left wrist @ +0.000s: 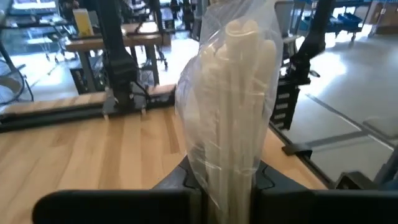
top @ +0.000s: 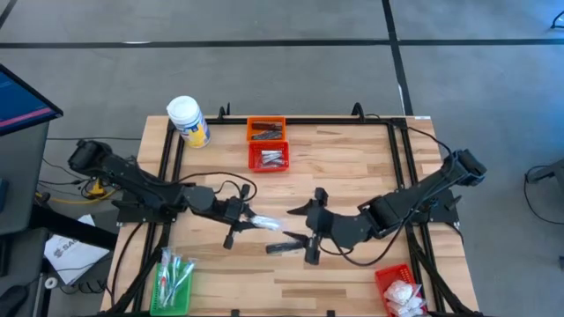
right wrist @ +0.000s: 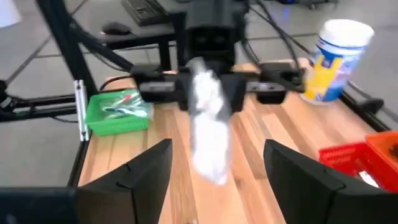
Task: Pick & Place Travel size toiletries
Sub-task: Put the cotton pack into the bottom red basket
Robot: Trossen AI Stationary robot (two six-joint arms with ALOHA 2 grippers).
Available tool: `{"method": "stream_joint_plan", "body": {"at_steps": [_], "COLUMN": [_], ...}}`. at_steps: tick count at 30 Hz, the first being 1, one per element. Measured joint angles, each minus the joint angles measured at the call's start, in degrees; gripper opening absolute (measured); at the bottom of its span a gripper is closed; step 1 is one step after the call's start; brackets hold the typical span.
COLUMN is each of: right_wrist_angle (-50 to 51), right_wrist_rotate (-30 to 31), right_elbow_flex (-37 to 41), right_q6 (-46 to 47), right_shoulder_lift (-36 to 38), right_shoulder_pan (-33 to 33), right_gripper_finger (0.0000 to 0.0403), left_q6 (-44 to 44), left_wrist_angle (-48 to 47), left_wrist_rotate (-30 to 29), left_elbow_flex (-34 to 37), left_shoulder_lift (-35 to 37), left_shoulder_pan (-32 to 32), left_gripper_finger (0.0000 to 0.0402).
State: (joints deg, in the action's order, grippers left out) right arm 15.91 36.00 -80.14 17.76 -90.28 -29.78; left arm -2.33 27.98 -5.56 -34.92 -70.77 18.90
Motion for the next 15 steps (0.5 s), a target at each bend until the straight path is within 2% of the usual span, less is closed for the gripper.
{"method": "stream_joint_plan", "body": {"at_steps": [3, 7, 11, 15], "right_wrist_angle": [0.6, 2.7, 6.5, 9.6], "right_wrist_rotate": [-0.2, -6.2, -6.8, -6.8], "right_elbow_flex": [-0.6, -1.4, -1.2, -1.4], "right_q6": [0.1, 1.1, 3.1, 6.0], "right_shoulder_lift": [0.0, -0.1, -1.1, -0.8], "right_shoulder_pan": [0.0, 0.6, 1.4, 0.5], "right_gripper_finger": [0.0232, 0.0217, 0.0206, 0.0201], "left_q6": [0.0, 0.0, -0.1, 0.0], "left_wrist_angle": [1.2, 1.8, 2.0, 2.2], "left_wrist_rotate": [0.5, 2.1, 2.6, 2.6], "left_elbow_flex": [-0.1, -2.2, -5.2, -6.5], "left_shoulder_lift": [-2.2, -7.7, -12.9, -15.1], "left_shoulder_pan": [0.0, -0.5, -0.5, -0.5], "left_gripper_finger": [0.0027, 0.0027, 0.0027, 0.0027]}}
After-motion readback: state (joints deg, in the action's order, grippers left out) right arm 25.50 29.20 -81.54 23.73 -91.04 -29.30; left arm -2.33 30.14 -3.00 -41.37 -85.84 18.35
